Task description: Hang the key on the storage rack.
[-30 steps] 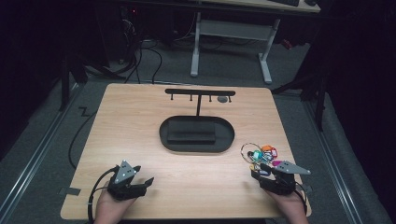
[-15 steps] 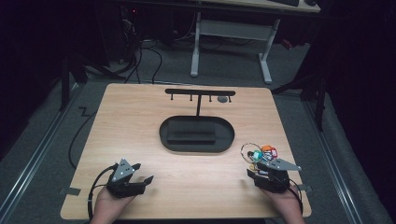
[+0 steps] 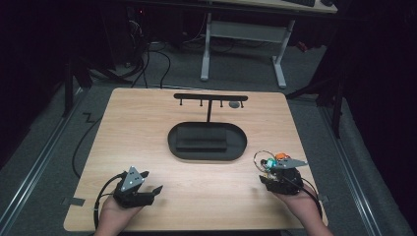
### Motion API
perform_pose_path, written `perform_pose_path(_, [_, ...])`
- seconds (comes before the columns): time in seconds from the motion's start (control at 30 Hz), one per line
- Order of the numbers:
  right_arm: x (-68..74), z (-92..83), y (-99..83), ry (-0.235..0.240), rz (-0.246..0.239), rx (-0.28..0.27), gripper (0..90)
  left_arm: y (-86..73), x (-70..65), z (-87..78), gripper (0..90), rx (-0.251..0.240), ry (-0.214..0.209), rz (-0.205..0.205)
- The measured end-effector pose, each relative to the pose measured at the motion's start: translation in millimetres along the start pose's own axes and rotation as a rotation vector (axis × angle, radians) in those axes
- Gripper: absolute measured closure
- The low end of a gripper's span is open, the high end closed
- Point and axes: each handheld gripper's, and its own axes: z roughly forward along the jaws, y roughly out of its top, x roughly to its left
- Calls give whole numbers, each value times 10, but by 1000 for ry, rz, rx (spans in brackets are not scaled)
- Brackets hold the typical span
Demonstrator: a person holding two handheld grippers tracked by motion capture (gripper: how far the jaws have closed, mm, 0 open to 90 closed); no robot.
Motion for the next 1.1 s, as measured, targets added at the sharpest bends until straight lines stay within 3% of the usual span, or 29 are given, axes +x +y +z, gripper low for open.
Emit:
perform_pose_path(0.23, [-10, 39, 183, 9, -81, 127, 481, -18, -66, 2, 282, 23, -9, 37])
perform_pose_path(0.27, [-25, 36, 219, 4, -109, 143, 488, -19, -75, 3, 283, 27, -14, 39])
perform_pose_path(0.43, [-75, 36, 391, 29, -145, 219, 531, -12, -101, -4, 284, 29, -20, 45])
perform_pose_path(0.67, [-101, 135, 568, 24, -201, 339, 543, -25, -101, -28, 292, 29, -34, 40])
perform_pose_path(0.87, [-76, 253, 701, 41, -274, 431, 545, -33, -96, -63, 293, 27, -33, 37])
perform_pose_path(1.1, [-119, 456, 779, 80, -295, 517, 583, -42, -80, -77, 295, 25, -34, 36])
